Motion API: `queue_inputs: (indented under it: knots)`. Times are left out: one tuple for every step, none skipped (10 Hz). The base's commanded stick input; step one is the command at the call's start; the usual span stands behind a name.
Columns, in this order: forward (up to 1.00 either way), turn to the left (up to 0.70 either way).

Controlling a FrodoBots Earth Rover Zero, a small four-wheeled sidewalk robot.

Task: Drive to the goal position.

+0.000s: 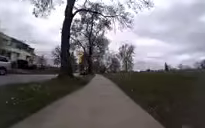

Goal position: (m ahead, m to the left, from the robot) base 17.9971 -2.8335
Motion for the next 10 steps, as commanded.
queue_inputs:
  knots:
    - [1.00,-0.40]
    - [1.00,-0.38]
    - [1.00,-0.20]
    - [1.00,0.00]
    - [1.00,0.00]
    - [1.00,0.00]
    - [1.00,0.00]
    - [1.00,0.00]
    - [1.00,0.00]
    - [1.00,0.00]
